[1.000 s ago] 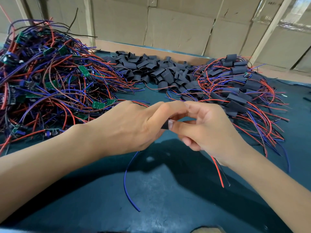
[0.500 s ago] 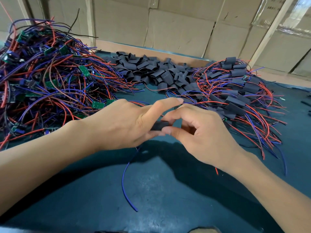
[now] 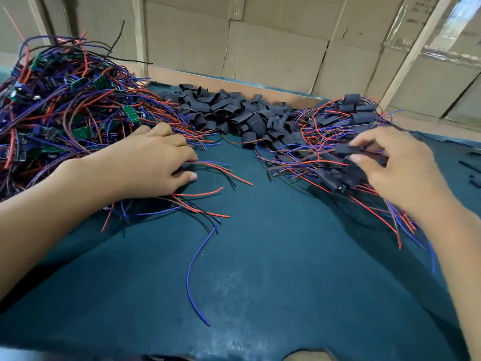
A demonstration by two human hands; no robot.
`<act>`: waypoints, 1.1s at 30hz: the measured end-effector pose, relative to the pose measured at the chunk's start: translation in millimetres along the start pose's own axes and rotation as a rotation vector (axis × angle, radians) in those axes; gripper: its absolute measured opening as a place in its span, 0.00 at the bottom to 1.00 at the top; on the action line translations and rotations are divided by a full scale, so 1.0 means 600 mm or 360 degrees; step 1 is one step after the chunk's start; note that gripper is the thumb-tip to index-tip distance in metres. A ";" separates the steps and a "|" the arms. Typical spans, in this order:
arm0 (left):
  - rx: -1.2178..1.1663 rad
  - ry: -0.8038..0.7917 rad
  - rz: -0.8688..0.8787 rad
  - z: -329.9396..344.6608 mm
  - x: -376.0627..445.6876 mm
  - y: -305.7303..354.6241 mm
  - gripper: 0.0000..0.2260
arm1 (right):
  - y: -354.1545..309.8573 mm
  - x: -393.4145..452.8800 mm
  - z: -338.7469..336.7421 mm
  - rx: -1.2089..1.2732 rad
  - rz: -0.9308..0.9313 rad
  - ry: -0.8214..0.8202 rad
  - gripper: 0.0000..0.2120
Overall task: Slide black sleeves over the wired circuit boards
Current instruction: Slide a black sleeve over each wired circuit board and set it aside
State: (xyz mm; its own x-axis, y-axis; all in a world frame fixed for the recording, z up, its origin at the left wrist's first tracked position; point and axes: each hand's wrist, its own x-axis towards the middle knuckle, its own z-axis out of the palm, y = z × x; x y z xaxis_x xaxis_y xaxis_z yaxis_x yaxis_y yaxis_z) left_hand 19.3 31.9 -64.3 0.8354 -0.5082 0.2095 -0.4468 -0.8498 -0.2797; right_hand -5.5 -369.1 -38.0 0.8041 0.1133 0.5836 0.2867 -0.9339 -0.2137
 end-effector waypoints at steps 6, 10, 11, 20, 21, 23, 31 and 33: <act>-0.0077 0.0293 0.0133 0.004 0.002 0.010 0.10 | -0.017 -0.005 0.019 -0.0066 0.0080 -0.0312 0.12; -0.0246 0.0549 0.0217 -0.003 0.000 0.022 0.10 | -0.053 -0.014 0.023 0.0109 -0.0302 -0.0026 0.12; -0.0278 0.0585 0.0237 -0.007 0.001 0.026 0.10 | -0.067 -0.016 0.025 0.0180 -0.0371 -0.0004 0.11; -0.0376 0.0878 0.0570 -0.038 -0.005 0.079 0.10 | -0.183 -0.064 0.063 0.0806 -0.0311 -0.0504 0.24; -0.0397 0.0877 0.0606 -0.038 -0.005 0.084 0.10 | -0.186 -0.066 0.066 0.0892 -0.0277 -0.0517 0.22; -0.0429 0.0838 0.0643 -0.035 -0.005 0.091 0.09 | -0.186 -0.065 0.073 0.0994 -0.0204 -0.0537 0.15; -0.0507 0.0668 0.0423 -0.020 -0.005 0.078 0.12 | -0.134 -0.039 0.057 0.0744 -0.0142 -0.0222 0.09; -0.0577 0.0643 0.0341 -0.025 -0.006 0.081 0.15 | -0.120 -0.033 0.044 0.0755 -0.0125 -0.0170 0.08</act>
State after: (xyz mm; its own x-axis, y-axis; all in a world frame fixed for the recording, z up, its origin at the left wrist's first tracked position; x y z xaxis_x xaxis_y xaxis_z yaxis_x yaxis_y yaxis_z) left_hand -10.5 -9.6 -64.4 0.5575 -0.6267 0.5444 -0.7330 -0.6795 -0.0316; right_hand -28.3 -295.3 -54.8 0.8123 0.2345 0.5340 0.5343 -0.6664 -0.5200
